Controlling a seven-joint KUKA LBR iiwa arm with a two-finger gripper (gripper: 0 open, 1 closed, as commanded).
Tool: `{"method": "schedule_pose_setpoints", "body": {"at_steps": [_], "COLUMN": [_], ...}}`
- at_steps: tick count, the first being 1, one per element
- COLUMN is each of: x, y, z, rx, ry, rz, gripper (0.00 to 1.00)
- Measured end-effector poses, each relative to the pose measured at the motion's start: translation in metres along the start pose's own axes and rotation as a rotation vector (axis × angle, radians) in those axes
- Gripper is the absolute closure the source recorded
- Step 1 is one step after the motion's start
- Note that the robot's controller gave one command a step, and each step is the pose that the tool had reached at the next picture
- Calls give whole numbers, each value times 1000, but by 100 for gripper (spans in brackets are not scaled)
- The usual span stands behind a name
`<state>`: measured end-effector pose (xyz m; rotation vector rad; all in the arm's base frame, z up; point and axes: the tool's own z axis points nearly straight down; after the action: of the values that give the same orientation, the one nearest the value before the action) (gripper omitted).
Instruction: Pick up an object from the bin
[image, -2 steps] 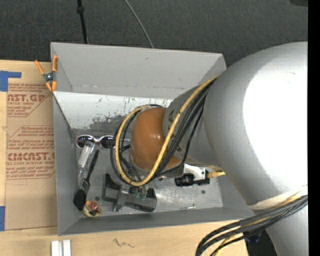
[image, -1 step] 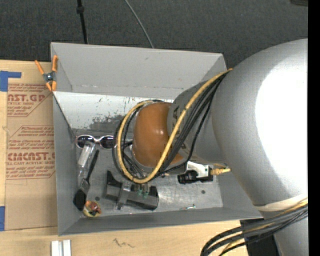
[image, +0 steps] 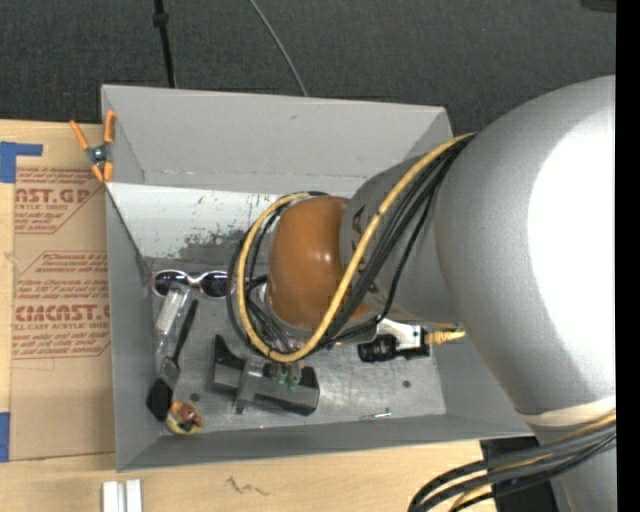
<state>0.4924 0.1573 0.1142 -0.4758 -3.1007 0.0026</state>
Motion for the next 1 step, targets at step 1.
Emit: {"method": "schedule_pose_setpoints", "body": {"at_steps": [1], "x": [1], "y": [0], "z": [-16], "rx": [1], "ry": [2], "rz": [-1], "gripper": [100]}}
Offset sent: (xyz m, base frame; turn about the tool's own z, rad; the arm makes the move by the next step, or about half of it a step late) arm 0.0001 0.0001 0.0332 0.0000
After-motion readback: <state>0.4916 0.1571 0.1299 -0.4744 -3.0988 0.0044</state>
